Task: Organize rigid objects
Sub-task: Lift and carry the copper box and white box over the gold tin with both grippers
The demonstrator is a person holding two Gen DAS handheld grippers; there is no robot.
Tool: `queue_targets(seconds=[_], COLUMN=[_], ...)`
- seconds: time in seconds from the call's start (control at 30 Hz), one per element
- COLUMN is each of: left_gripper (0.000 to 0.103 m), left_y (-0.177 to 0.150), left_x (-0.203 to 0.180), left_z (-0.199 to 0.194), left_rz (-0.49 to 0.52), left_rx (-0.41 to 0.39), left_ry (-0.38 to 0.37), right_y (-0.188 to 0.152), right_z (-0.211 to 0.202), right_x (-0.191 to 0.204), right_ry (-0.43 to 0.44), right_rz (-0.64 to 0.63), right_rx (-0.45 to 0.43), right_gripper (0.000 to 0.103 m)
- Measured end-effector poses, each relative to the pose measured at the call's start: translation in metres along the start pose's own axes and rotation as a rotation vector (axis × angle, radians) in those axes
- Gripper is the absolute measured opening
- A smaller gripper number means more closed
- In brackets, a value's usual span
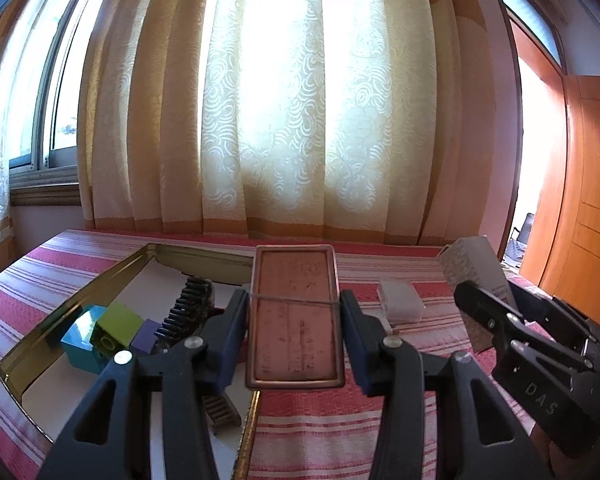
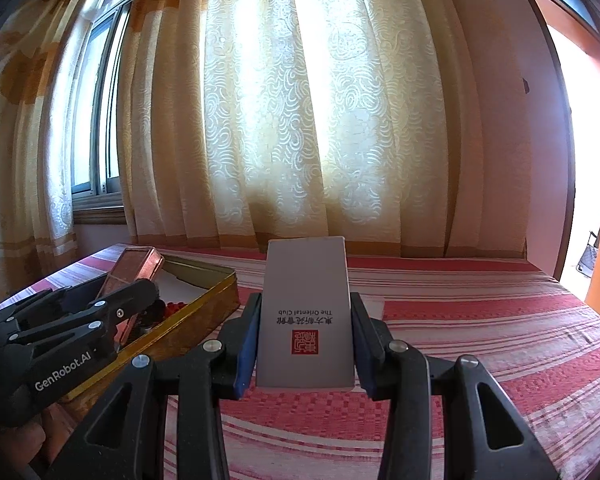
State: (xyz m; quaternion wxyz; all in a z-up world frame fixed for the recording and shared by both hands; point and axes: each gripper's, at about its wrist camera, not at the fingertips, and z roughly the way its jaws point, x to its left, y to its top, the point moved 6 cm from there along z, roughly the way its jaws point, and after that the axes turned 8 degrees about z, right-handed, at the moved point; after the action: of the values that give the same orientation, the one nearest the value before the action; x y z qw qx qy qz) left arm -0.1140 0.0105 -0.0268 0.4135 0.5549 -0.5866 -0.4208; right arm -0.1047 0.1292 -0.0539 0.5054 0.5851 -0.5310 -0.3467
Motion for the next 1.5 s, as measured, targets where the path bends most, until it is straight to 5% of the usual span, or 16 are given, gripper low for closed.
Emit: queue_targets(seconds=[1.5], left_gripper=[0.045], left_y=[-0.005], left_x=[0.054], left_z=[-0.017], left_rz=[-0.085], left_rx=[-0.025], left_ry=[0.033], right_y=[-0.009], right_z=[0.004], right_x=[0.059], right_ry=[0.13], right_rz=[-0.044], right_rx=[0.013], right_gripper=[0.044])
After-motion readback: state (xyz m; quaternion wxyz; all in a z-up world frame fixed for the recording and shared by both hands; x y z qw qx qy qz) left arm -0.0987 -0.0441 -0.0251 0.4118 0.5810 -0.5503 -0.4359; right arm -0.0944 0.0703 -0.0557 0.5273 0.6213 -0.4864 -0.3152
